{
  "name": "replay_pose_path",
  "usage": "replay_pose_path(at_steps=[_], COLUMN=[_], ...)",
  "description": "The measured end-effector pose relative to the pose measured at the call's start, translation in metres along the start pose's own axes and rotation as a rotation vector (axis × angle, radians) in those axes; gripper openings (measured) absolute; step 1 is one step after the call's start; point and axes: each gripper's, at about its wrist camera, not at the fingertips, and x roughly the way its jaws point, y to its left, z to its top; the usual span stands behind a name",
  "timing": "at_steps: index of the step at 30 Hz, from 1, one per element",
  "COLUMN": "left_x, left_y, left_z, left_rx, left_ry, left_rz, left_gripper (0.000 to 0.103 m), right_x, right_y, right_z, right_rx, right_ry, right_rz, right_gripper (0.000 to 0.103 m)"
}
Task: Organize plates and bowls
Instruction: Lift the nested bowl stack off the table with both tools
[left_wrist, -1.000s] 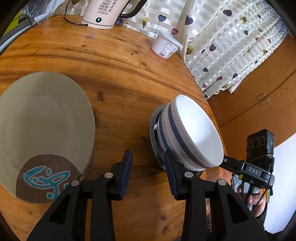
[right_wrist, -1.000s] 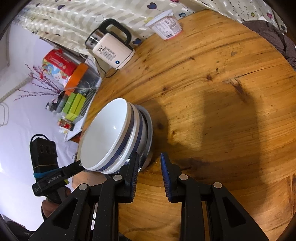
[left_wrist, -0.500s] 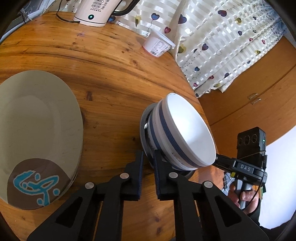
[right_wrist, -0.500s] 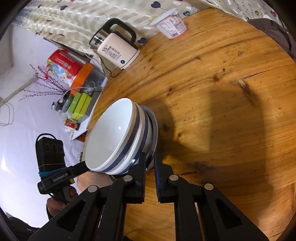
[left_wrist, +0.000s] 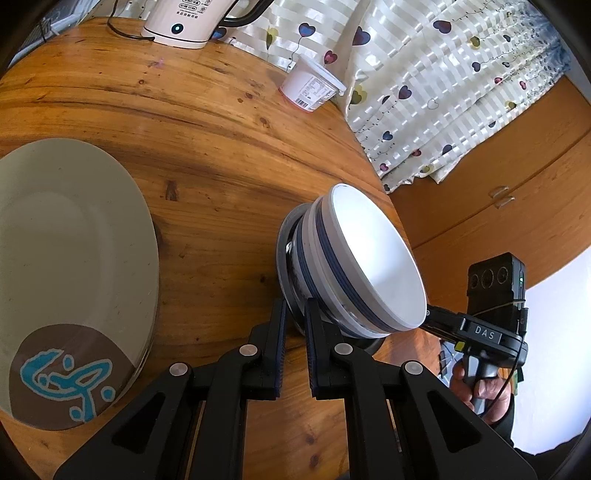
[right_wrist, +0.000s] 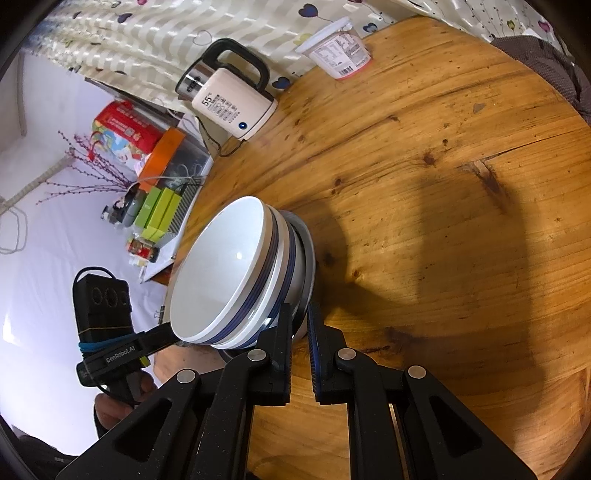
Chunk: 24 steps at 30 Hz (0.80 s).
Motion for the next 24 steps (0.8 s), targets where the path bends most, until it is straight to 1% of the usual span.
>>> replay_pose_path(at_steps=[16, 21, 24], left_x=[0.0001, -0.0002, -0.0006], left_y=[-0.0011, -0.0015, 0.0020], left_z=[-0.0008, -0.0006, 0.0007], left_rx=[0.000, 0.004, -0.018], left_ry=[-0.014, -0.015, -0.011], left_rz=[0.012, 0.006, -0.010], left_gripper=[0.008, 0.008, 0.008], right_x=[-0.0017, -0.0010, -0.0004], right_y=[0.0042, 0.0021, 0.0011], right_z=[0.0009, 0.0004, 0.0005], right_rx=[-0.019, -0.007, -0.003], right_ry=[-0.006, -0.004, 0.000], right_rz=[-0.016, -0.011, -0.005], right_gripper=[0.009, 0.009, 0.010])
